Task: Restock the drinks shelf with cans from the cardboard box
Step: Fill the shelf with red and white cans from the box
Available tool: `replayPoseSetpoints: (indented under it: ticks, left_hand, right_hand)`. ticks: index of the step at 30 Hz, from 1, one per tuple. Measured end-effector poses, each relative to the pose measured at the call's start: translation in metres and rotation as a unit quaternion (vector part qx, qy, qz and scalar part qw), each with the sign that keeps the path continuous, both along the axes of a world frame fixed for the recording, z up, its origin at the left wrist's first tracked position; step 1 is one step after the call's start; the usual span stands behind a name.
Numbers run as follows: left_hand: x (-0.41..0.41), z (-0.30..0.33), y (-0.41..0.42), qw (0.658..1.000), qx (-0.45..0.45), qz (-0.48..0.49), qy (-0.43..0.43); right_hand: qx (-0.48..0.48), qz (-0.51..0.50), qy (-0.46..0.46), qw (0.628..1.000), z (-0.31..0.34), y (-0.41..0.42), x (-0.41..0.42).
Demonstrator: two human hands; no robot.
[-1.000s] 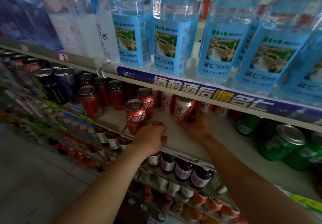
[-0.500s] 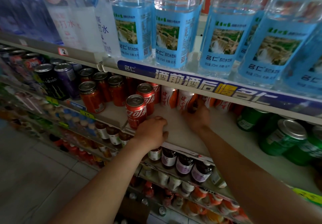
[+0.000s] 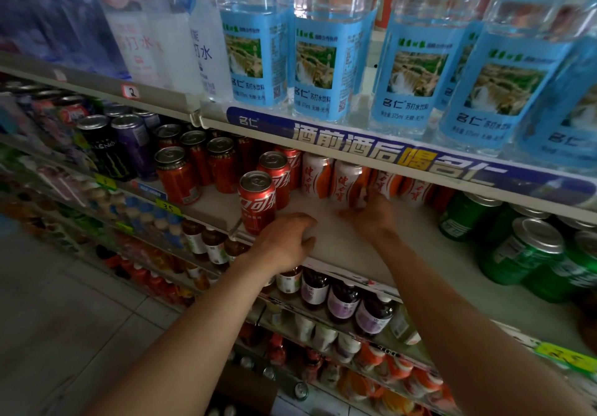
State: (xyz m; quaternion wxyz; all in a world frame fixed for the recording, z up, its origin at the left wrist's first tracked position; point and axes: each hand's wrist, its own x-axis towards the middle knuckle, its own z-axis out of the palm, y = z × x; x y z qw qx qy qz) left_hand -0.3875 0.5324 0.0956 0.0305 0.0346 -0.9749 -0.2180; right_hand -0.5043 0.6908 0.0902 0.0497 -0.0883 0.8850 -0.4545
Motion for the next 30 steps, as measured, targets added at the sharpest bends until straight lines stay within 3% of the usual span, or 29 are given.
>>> replayPoseSetpoints:
  ticks: [3,6,10,13,15,18,21,23,27,30]
  left_hand:
    - [0.016,-0.003,0.003,0.985,0.083,0.001,0.151]
    - [0.042,0.000,0.004,0.969,0.130,0.017,0.211]
    - [0.097,-0.019,-0.023,0.952,0.142,0.116,0.245]
    - [0.145,-0.070,-0.048,0.946,0.157,0.228,0.171]
    - [0.180,-0.131,-0.058,0.927,0.193,0.311,0.084]
    - [0.251,-0.254,-0.056,0.872,0.240,0.427,0.020]
    - [0.304,-0.364,-0.035,0.812,0.289,0.505,-0.047]
    - [0.329,-0.431,-0.022,0.753,0.330,0.565,-0.076]
    - [0.360,-0.542,-0.011,0.693,0.346,0.614,-0.154]
    - [0.378,-0.600,-0.009,0.685,0.312,0.638,-0.159]
  right_hand:
    - [-0.010,-0.034,0.104,0.994,0.021,0.005,0.046]
    - [-0.089,0.029,0.180,0.979,0.032,-0.011,0.096]
    - [-0.148,0.177,0.142,0.963,0.013,-0.049,0.147]
    - [-0.097,0.307,0.061,0.945,-0.039,-0.079,0.174]
    - [-0.016,0.378,-0.007,0.926,-0.099,-0.100,0.190]
    - [0.117,0.450,-0.083,0.881,-0.228,-0.127,0.224]
    - [0.249,0.512,-0.187,0.801,-0.341,-0.134,0.258]
    - [0.291,0.535,-0.223,0.761,-0.428,-0.138,0.280]
    - [0.325,0.538,-0.231,0.743,-0.592,-0.141,0.323]
    - [0.340,0.549,-0.214,0.733,-0.675,-0.153,0.344]
